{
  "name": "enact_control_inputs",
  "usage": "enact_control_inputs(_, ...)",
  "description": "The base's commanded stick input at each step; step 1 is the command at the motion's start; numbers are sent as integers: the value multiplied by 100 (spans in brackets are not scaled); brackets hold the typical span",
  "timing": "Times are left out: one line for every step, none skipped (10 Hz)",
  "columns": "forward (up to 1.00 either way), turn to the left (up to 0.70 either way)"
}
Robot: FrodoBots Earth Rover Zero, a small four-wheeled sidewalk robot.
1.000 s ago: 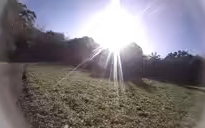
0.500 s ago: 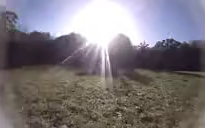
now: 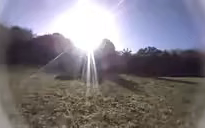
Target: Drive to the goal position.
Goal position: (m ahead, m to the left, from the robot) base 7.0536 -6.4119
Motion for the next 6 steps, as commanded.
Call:
enact_control_inputs(95,0)
enact_control_inputs(89,0)
enact_control_inputs(73,0)
enact_control_inputs(56,0)
enact_control_inputs(6,0)
enact_control_inputs(7,0)
